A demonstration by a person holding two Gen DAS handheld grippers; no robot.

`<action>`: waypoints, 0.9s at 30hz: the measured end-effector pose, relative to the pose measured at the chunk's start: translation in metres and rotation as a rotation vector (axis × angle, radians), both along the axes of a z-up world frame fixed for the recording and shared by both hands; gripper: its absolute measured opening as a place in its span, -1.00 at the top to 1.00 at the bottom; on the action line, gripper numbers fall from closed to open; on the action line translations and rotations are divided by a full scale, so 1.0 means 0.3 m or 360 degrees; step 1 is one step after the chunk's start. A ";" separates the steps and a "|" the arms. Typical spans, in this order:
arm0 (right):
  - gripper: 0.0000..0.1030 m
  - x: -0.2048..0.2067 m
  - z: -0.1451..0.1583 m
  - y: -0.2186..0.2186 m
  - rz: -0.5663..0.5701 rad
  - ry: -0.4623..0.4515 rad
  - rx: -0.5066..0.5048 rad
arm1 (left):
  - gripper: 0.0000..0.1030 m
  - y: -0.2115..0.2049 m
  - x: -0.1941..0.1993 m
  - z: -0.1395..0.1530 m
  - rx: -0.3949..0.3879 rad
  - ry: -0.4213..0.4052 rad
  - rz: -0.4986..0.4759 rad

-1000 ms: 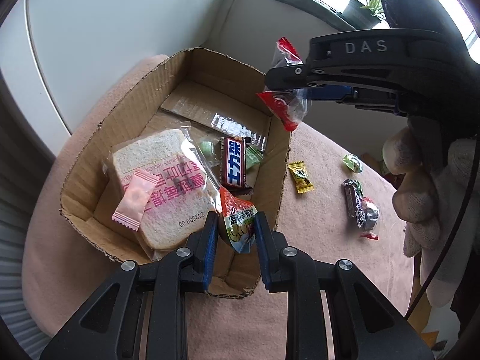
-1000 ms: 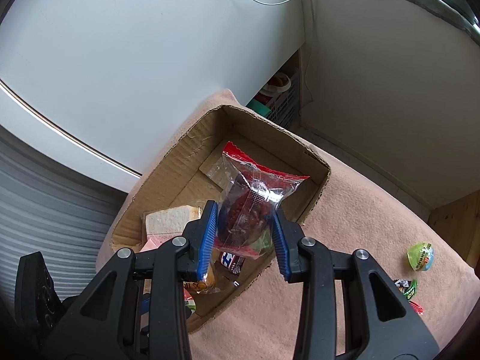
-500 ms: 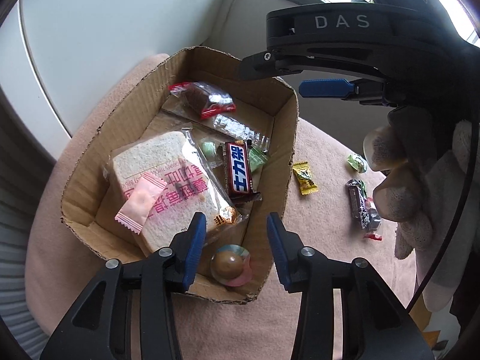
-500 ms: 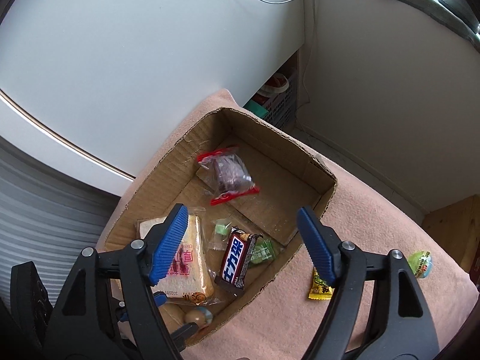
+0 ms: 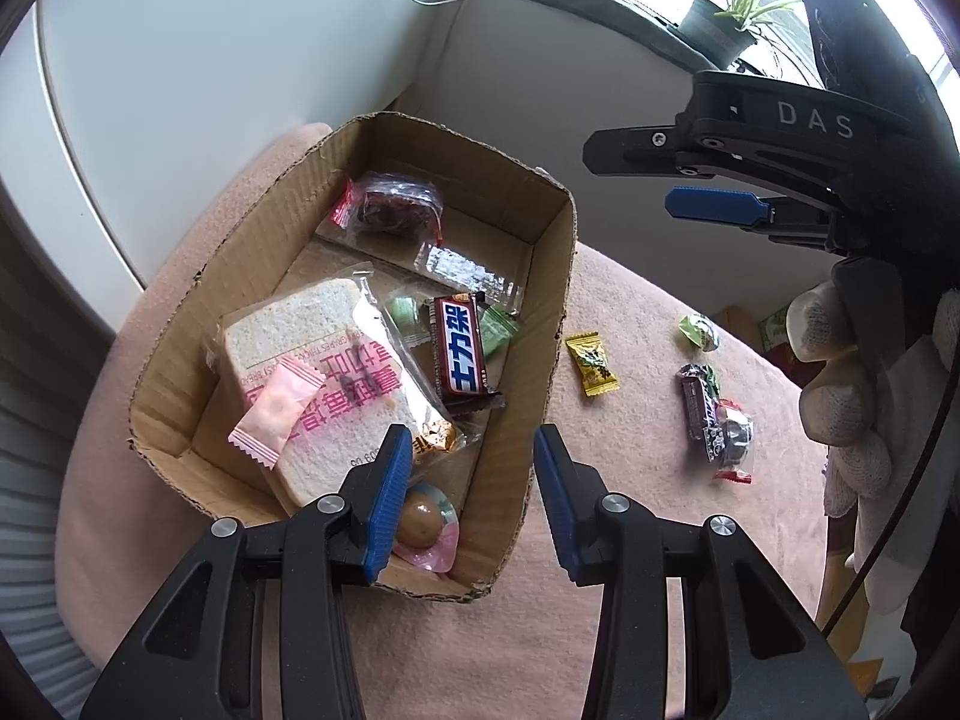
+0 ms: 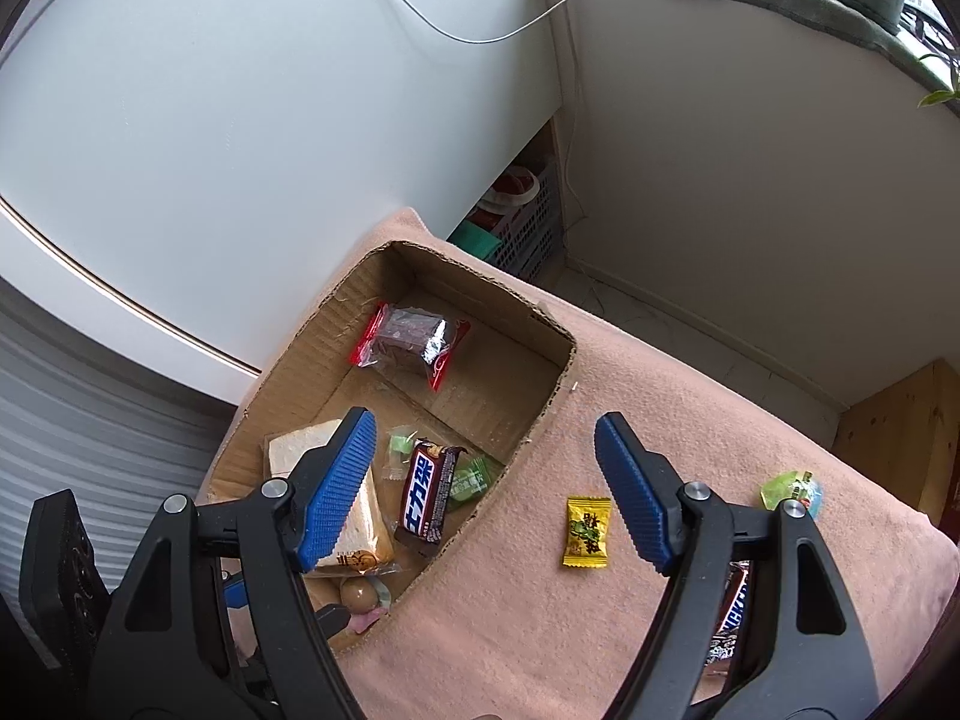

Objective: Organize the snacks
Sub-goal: 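Move both open tools back over the remaining snacks on the table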

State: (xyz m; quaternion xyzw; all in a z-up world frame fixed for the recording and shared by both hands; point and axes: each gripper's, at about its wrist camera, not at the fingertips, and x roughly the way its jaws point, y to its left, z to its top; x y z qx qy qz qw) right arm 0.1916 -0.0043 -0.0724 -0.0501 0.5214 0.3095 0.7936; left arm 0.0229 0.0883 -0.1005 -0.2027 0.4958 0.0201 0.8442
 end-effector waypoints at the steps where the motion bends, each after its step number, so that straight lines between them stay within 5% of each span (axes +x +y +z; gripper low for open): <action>1: -0.52 -0.004 0.009 -0.019 -0.0009 -0.0007 0.0004 | 0.21 -0.007 -0.002 0.008 0.0002 -0.0008 -0.0010; 14: -0.52 -0.053 0.057 -0.442 -0.0323 -0.0018 0.0027 | 0.21 -0.146 0.032 0.050 -0.0001 -0.0059 -0.0185; 27: -0.52 -0.122 -0.116 -0.751 -0.0606 0.0170 0.0003 | 0.21 -0.314 0.104 -0.002 -0.0026 0.0011 -0.0365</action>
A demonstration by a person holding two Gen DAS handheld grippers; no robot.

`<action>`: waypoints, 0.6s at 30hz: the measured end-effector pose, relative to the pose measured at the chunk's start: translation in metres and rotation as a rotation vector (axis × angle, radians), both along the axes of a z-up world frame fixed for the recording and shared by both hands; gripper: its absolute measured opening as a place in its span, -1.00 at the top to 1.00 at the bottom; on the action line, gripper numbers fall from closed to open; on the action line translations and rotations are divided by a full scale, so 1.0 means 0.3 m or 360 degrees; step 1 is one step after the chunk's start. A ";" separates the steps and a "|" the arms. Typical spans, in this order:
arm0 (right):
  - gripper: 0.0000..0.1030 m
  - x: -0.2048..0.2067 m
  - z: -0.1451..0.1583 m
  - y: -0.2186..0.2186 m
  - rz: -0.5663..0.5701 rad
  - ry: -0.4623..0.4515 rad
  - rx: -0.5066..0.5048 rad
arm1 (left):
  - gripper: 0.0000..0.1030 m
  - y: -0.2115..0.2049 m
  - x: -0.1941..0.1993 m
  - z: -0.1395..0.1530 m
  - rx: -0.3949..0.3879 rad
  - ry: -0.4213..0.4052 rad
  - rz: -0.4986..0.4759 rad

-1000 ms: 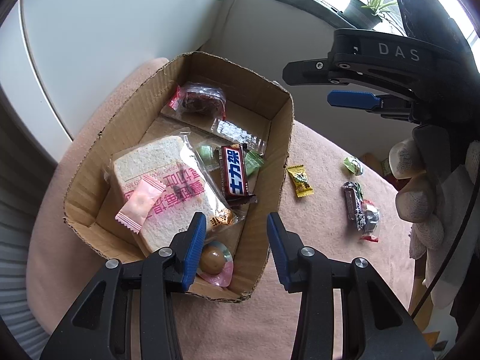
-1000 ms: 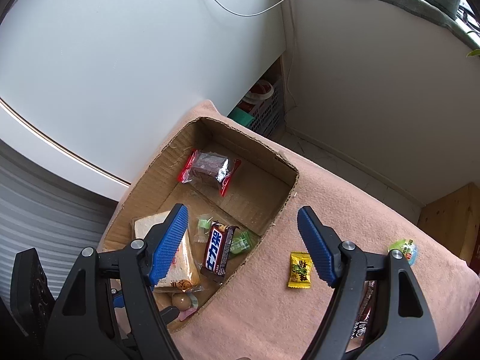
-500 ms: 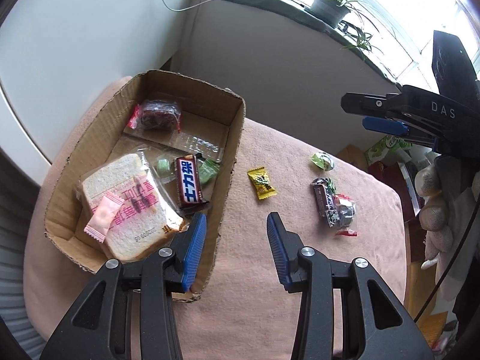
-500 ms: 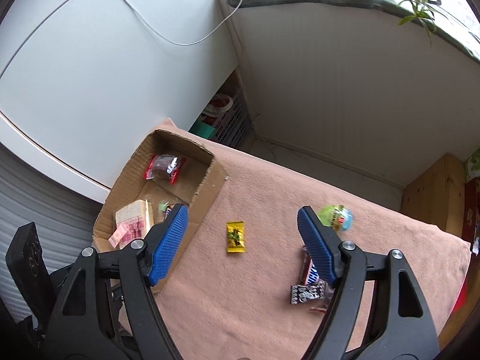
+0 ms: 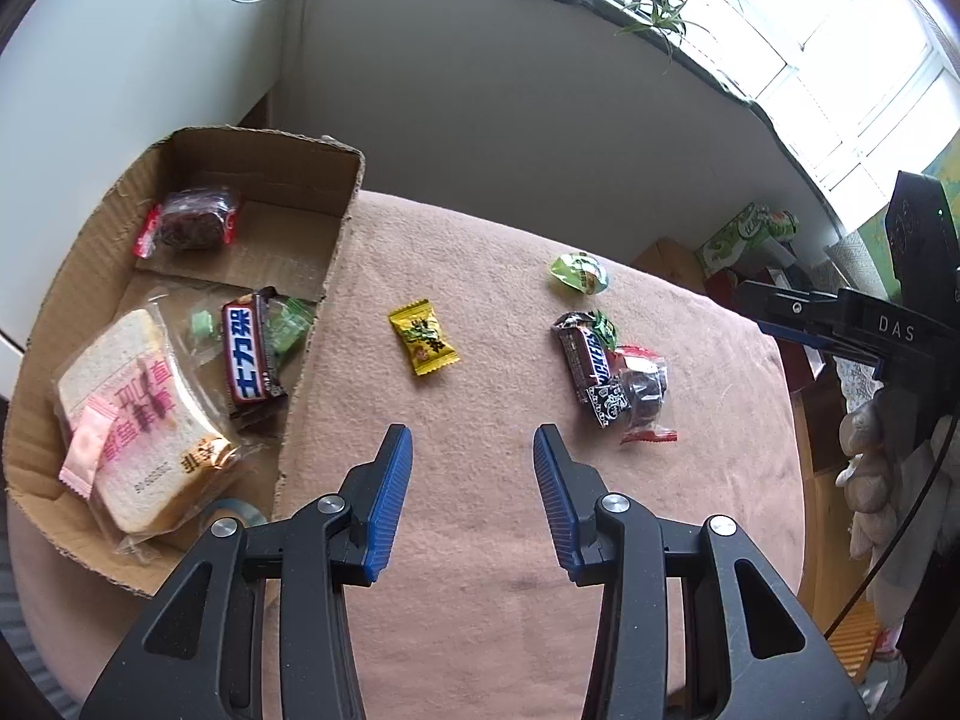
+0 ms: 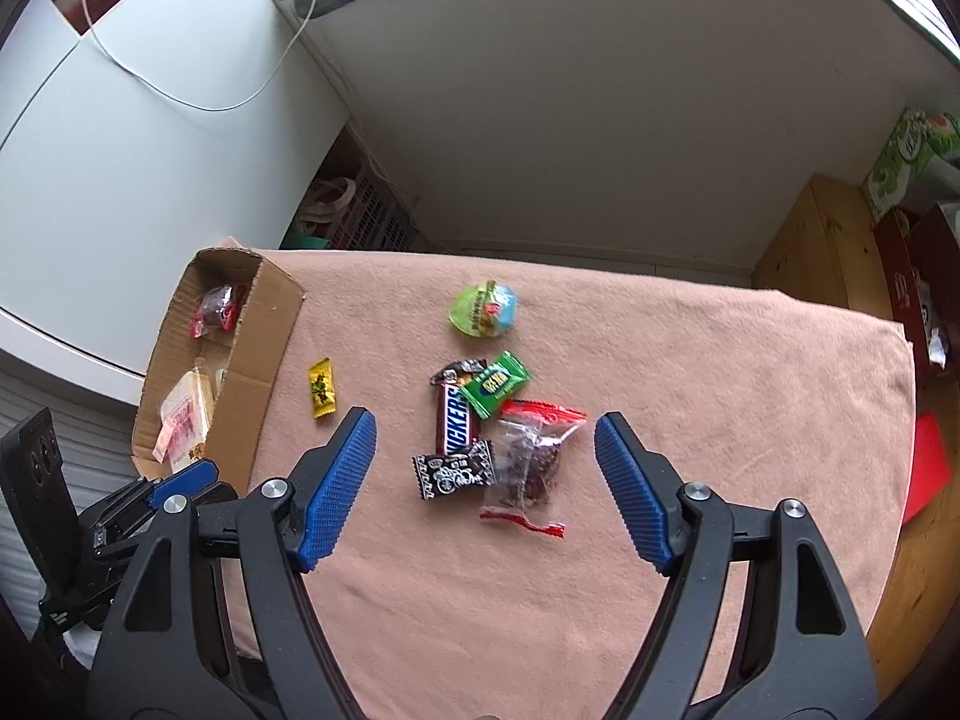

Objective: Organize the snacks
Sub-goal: 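Move both open tools back over the remaining snacks on the table, then grasp the small black wrapped candy with the left tool while the right tool grasps the second meat bag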

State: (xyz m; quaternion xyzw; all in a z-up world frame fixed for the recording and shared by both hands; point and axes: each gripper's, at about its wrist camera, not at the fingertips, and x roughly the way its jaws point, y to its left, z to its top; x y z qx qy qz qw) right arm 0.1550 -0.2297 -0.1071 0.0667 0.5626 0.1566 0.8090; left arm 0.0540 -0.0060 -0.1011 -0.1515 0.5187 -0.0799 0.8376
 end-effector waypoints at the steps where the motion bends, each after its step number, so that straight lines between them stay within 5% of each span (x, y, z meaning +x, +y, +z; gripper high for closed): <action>1: -0.52 -0.002 -0.020 -0.009 -0.0011 0.0017 -0.0006 | 0.21 -0.009 0.009 -0.010 -0.0006 0.0015 -0.0008; 18: -0.51 0.060 -0.284 -0.050 -0.0143 0.0306 0.0197 | 0.22 -0.287 0.161 -0.090 0.0011 0.0016 -0.0420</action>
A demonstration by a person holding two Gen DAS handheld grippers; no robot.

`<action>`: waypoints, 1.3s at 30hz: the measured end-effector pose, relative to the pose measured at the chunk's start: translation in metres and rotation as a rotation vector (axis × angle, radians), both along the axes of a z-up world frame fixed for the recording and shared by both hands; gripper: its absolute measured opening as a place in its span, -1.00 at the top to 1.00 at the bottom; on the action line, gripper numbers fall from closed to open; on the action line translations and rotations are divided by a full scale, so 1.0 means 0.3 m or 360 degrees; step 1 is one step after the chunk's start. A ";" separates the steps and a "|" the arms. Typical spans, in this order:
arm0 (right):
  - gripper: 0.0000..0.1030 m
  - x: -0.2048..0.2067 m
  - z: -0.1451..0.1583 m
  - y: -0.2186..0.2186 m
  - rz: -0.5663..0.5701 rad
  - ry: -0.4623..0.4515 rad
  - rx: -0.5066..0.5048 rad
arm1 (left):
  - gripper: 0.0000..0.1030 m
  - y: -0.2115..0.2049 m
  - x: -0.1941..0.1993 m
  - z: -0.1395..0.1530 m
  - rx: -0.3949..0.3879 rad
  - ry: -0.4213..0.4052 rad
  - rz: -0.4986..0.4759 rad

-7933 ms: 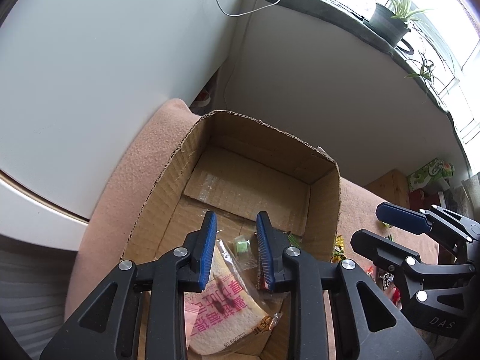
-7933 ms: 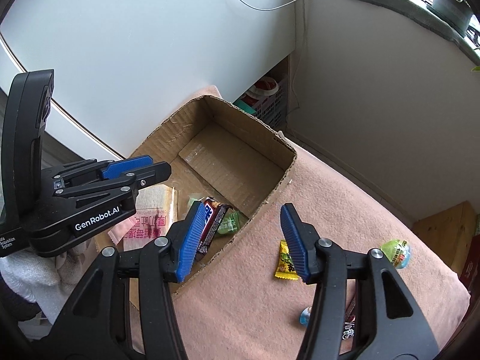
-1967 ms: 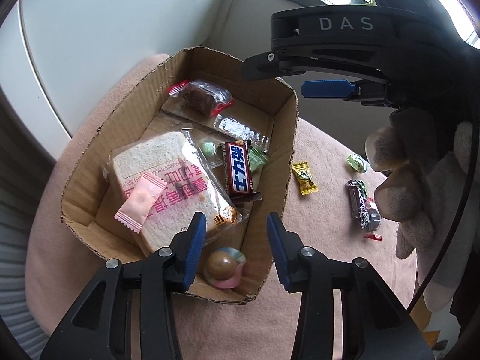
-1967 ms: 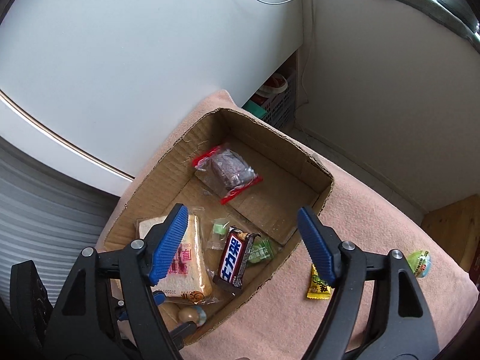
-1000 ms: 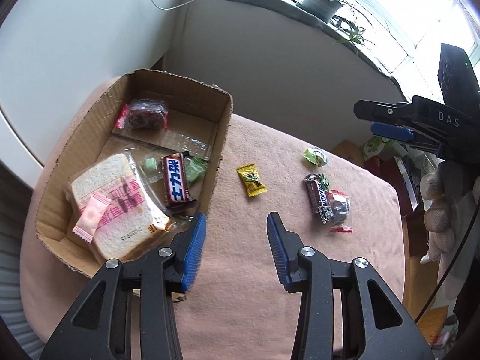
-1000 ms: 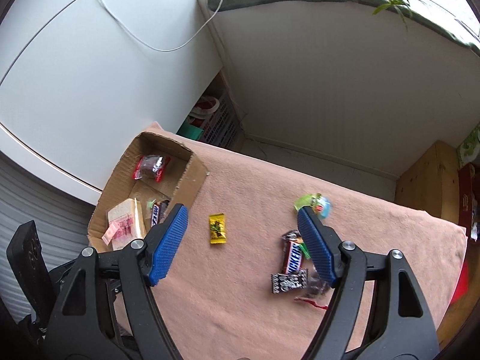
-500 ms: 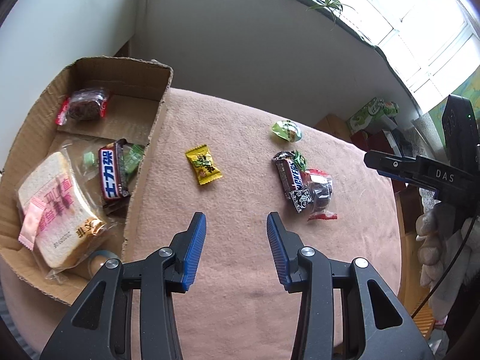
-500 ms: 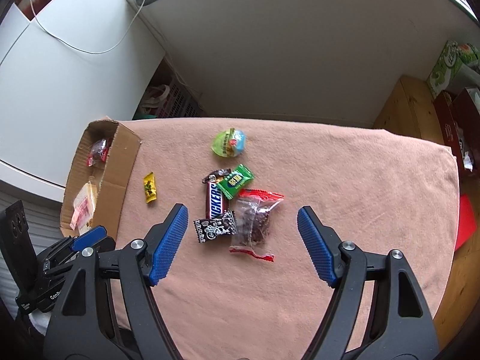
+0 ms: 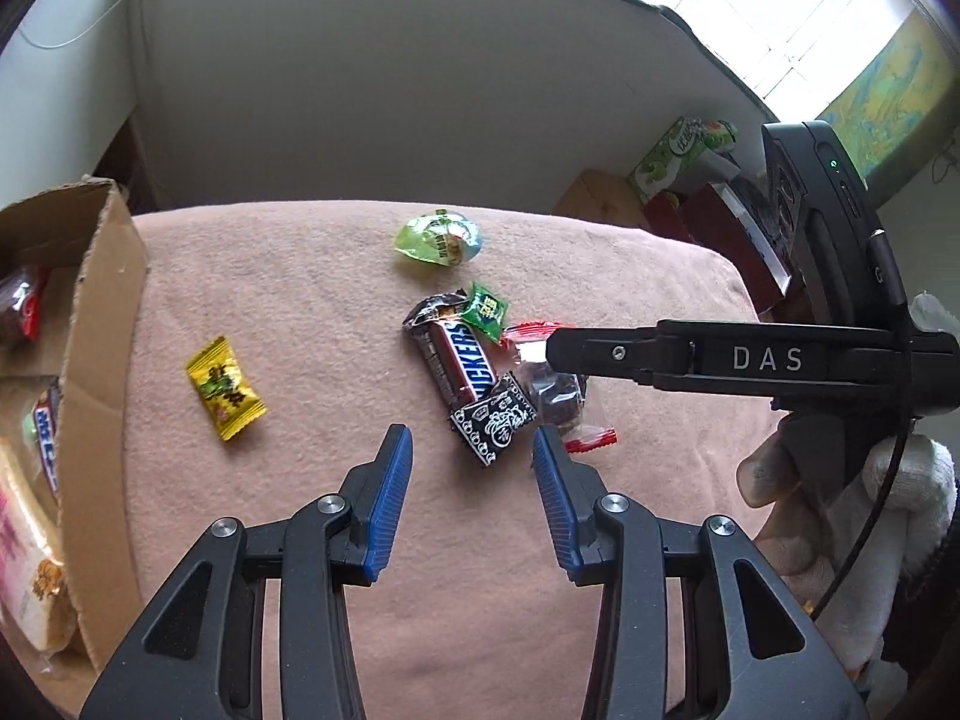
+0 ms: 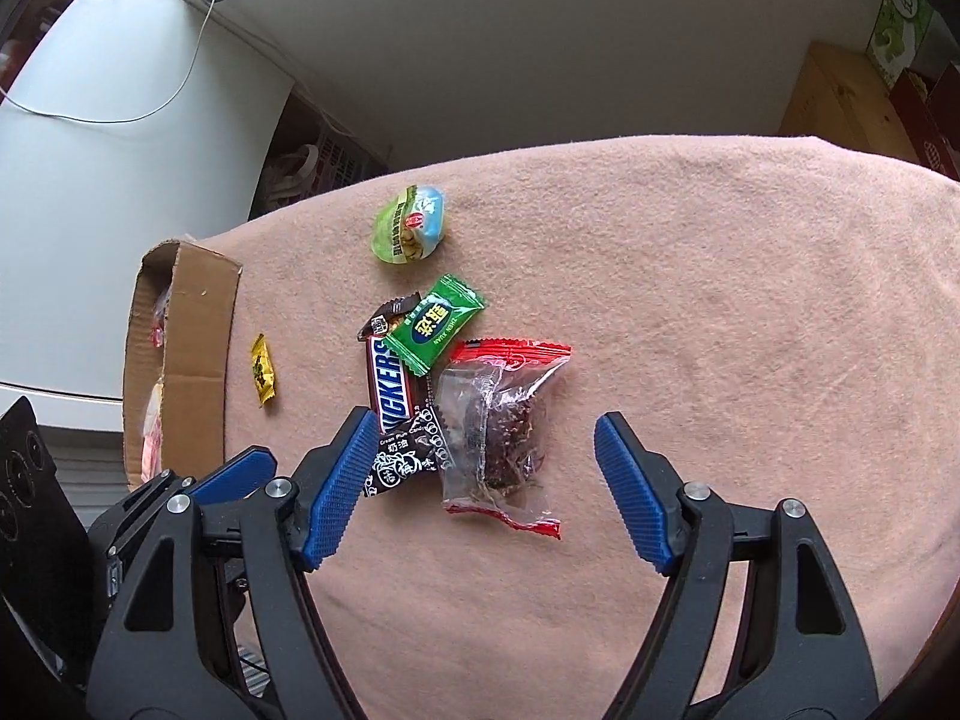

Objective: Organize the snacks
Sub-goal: 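Grasp the small black wrapped candy with the left tool while the right tool grasps the second meat bag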

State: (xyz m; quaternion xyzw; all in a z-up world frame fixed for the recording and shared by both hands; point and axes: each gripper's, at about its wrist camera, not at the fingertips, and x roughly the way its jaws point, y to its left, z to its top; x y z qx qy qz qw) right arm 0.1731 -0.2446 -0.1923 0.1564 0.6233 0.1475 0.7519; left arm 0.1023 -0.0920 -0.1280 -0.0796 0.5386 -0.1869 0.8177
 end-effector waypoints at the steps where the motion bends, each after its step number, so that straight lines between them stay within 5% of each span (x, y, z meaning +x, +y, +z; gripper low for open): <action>1: -0.51 0.004 -0.005 0.000 -0.0001 0.0004 0.0012 | 0.30 -0.015 0.009 -0.009 0.0004 0.0002 -0.0025; 8: -0.31 0.017 -0.050 -0.004 -0.0003 0.0062 0.0001 | 0.43 -0.087 0.053 -0.061 0.0037 0.0008 -0.0165; 18: -0.30 0.006 -0.074 -0.071 -0.0049 0.0088 0.0001 | 0.43 -0.147 0.061 -0.113 0.0106 0.0024 -0.0261; 25: -0.30 -0.002 -0.049 -0.023 0.0027 0.0081 0.0083 | 0.43 -0.133 0.050 -0.127 0.0111 0.0047 -0.0275; 31: -0.30 0.006 -0.068 0.021 0.0058 0.0091 0.0001 | 0.43 -0.149 0.041 -0.160 0.0168 0.0059 -0.0257; 39: 0.09 -0.006 -0.078 -0.007 0.0043 0.0089 -0.0019 | 0.61 -0.151 0.048 -0.169 0.0169 0.0027 -0.0199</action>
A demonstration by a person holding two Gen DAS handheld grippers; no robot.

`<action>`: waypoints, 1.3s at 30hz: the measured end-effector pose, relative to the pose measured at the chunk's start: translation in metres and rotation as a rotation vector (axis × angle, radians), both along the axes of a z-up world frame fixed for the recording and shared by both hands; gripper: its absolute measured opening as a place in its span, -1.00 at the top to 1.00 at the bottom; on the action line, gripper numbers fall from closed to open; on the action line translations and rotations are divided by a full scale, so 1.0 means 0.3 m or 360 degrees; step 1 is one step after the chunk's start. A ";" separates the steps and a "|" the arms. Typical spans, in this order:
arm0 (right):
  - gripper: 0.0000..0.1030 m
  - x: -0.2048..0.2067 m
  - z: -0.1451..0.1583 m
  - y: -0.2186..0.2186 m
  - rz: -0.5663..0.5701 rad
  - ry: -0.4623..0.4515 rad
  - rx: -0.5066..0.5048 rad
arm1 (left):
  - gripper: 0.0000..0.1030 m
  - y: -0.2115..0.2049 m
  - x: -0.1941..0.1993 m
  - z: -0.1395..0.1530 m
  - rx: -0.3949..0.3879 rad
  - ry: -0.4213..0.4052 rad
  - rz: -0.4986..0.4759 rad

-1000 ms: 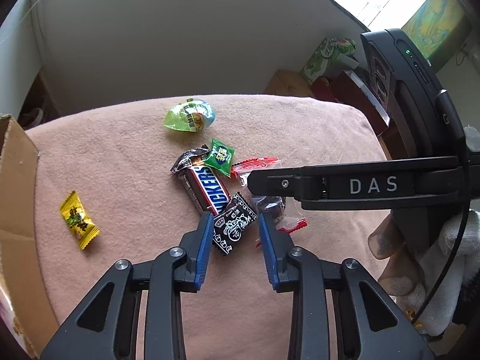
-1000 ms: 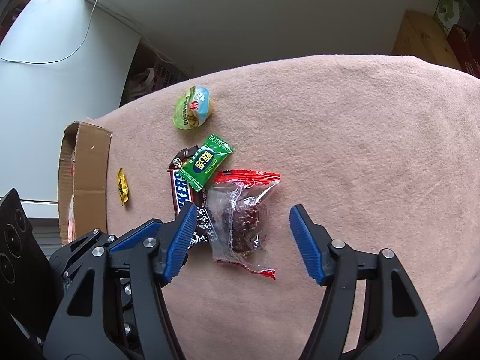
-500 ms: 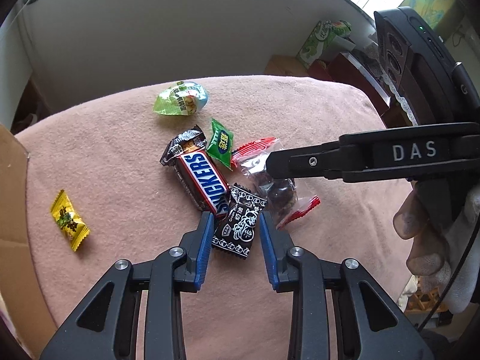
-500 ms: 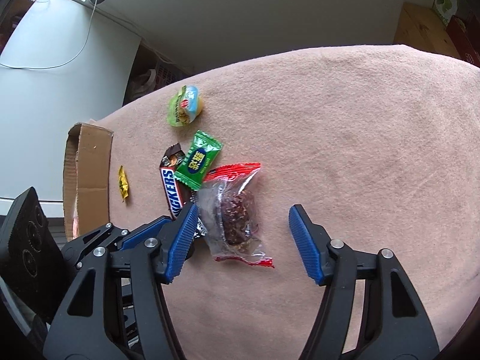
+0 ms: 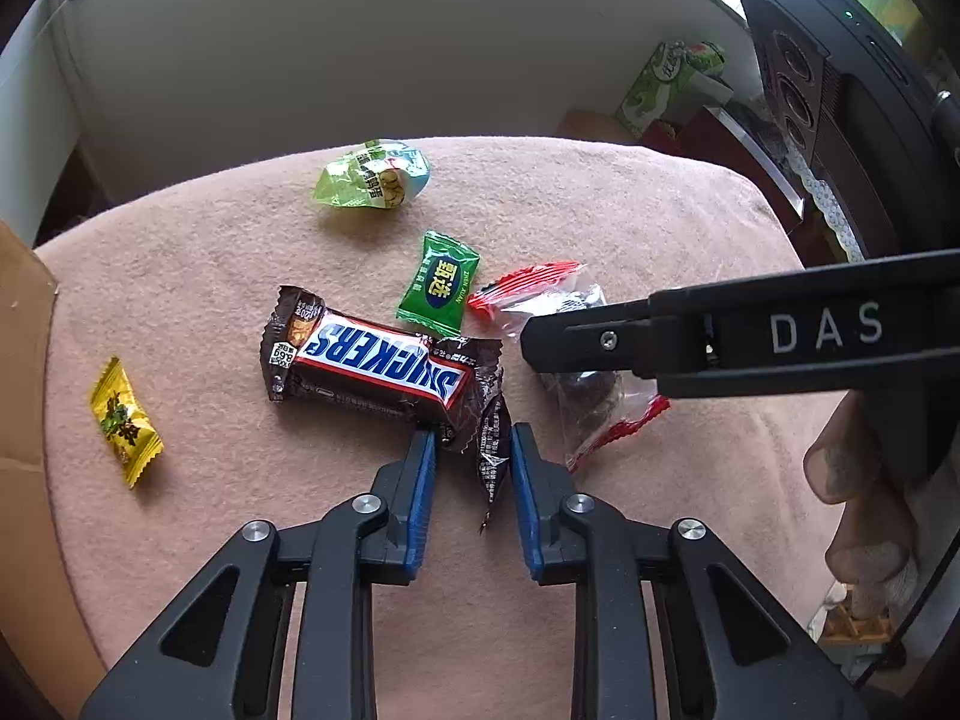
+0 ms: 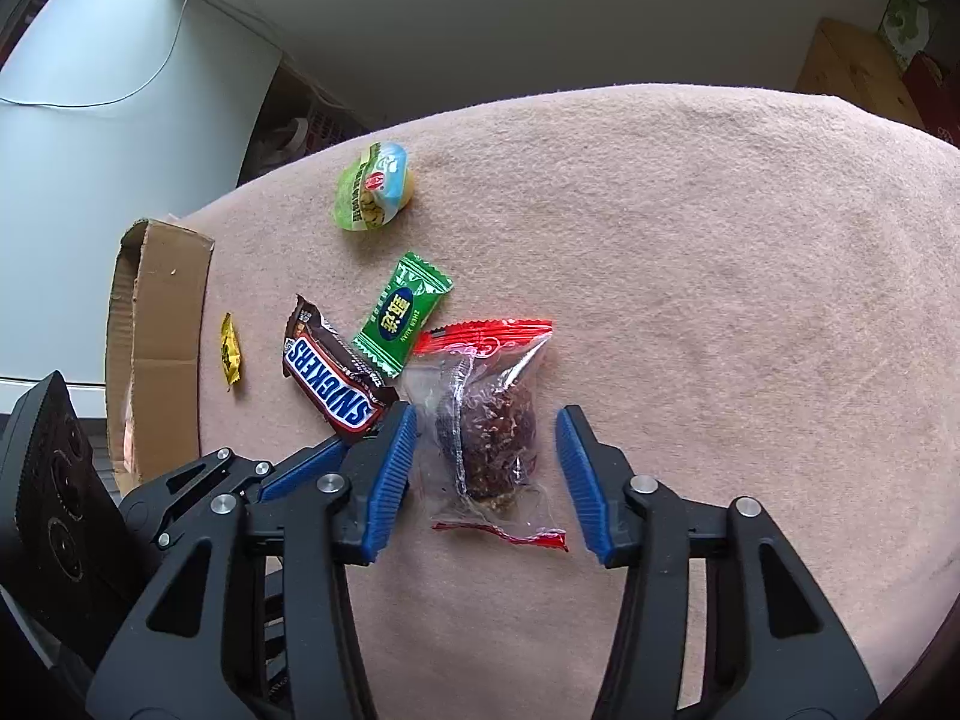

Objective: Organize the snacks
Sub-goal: 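Grasp the small black wrapped candy with the left tool while the right tool grasps the second meat bag, then carry the black candy and meat bag into the box and open both tools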

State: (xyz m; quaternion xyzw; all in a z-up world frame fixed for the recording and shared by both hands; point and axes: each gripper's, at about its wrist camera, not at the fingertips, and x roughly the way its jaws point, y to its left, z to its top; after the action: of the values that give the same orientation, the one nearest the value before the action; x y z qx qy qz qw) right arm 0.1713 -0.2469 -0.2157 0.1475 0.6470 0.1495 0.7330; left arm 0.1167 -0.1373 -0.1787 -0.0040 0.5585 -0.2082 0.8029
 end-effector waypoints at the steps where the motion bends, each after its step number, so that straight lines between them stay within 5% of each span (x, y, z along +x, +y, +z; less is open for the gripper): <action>1: 0.09 -0.001 0.002 -0.008 -0.0002 -0.0001 0.0003 | 0.63 0.001 -0.003 0.000 -0.0002 -0.0001 0.0001; 10: 0.23 -0.044 0.017 0.059 0.0111 -0.0078 -0.0135 | 0.75 0.104 -0.078 0.014 -0.0056 0.0028 0.0101; 24: 0.26 -0.199 0.024 -0.068 -0.0094 -0.0057 -0.0038 | 0.82 0.230 -0.240 0.032 -0.0219 0.0113 0.0259; 39: 0.27 -0.188 0.209 0.008 -0.0021 -0.0225 0.0015 | 0.82 0.325 -0.228 0.171 -0.0280 -0.0035 0.0402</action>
State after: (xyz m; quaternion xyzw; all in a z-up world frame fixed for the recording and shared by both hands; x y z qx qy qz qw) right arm 0.1149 -0.2446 -0.1531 0.1443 0.5919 0.1578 0.7772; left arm 0.0482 -0.0397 -0.1275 -0.1423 0.5243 -0.1537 0.8254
